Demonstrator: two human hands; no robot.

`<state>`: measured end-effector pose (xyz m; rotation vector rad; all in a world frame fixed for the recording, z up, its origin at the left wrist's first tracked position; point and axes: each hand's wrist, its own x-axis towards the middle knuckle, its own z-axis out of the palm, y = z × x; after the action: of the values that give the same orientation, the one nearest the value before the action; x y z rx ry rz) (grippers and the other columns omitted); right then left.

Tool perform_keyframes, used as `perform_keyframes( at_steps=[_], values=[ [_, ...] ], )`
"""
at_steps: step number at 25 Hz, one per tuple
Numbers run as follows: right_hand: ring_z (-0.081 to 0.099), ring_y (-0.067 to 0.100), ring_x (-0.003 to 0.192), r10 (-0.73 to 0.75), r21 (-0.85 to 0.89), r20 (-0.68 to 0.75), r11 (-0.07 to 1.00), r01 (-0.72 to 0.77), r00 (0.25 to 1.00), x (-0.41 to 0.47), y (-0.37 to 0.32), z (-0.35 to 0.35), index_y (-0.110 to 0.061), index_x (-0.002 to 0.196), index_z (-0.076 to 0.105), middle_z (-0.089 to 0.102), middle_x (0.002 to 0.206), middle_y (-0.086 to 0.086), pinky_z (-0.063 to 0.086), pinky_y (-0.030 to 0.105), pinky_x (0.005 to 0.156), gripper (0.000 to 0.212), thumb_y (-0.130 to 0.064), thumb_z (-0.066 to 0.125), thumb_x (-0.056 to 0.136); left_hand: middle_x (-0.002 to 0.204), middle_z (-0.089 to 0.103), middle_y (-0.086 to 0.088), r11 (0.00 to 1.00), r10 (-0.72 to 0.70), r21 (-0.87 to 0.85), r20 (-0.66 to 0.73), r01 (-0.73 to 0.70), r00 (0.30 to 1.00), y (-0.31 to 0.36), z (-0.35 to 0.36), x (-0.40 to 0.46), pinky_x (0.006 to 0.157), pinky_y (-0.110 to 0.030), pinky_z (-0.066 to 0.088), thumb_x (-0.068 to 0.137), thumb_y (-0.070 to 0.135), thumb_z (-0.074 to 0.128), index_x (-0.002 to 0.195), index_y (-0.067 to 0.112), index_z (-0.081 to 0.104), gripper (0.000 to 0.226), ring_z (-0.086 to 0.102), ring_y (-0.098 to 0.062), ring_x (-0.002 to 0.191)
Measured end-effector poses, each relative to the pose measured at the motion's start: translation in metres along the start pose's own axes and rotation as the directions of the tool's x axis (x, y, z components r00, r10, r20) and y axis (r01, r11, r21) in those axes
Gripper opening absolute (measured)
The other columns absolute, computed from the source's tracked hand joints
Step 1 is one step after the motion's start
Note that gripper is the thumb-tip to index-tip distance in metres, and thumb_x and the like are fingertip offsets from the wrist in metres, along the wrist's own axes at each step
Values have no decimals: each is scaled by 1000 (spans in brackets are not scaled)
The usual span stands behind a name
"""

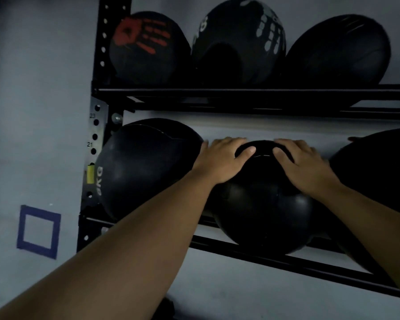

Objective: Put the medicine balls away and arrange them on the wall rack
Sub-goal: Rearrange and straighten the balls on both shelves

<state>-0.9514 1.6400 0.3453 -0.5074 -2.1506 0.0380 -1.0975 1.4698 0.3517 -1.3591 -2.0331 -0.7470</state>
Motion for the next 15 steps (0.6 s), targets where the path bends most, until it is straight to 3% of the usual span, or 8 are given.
perform_keyframes(
  at_steps=[5, 7, 11, 13, 15],
  values=[
    [41, 34, 142, -46, 130, 17, 991, 44, 999, 1, -131, 35, -46, 148, 43, 45, 155, 6, 32, 51, 117, 60, -74, 31, 95, 159, 53, 4, 993, 42, 112, -175, -22, 984, -91, -76, -19, 129, -56, 16, 106, 62, 39, 145, 31, 59, 54, 41, -23, 153],
    [39, 36, 144, -26, 229, 60, 973, 11, 998, 1, -176, 70, -46, 150, 40, 42, 155, 8, 32, 49, 118, 67, -78, 33, 92, 160, 49, 2, 995, -48, 74, -243, 68, 969, -141, -98, -33, 127, -60, 20, 101, 67, 43, 145, 32, 58, 58, 38, -28, 154],
    [23, 37, 156, 230, 467, 68, 852, -234, 971, 9, -219, 118, -49, 160, 23, 28, 167, 10, 25, 52, 121, 84, -87, 34, 86, 177, 19, -7, 919, -380, -200, -222, 340, 898, -206, -84, -84, 124, -76, 7, 80, 94, 39, 162, 43, 29, 97, 11, -46, 163],
    [24, 38, 157, 378, 515, 96, 773, -371, 921, 14, -224, 124, -48, 162, 21, 27, 170, 11, 24, 55, 125, 85, -87, 33, 87, 179, 14, -8, 858, -448, -365, -191, 361, 873, -208, -70, -93, 124, -79, 5, 70, 100, 37, 164, 44, 20, 110, 9, -48, 163],
    [27, 39, 155, 432, 531, 101, 739, -416, 896, 18, -227, 128, -46, 162, 23, 29, 169, 13, 25, 56, 124, 84, -86, 30, 88, 177, 21, -9, 849, -459, -394, -220, 352, 861, -206, -64, -88, 123, -77, 11, 70, 98, 39, 164, 41, 23, 110, 16, -48, 161]
  ],
)
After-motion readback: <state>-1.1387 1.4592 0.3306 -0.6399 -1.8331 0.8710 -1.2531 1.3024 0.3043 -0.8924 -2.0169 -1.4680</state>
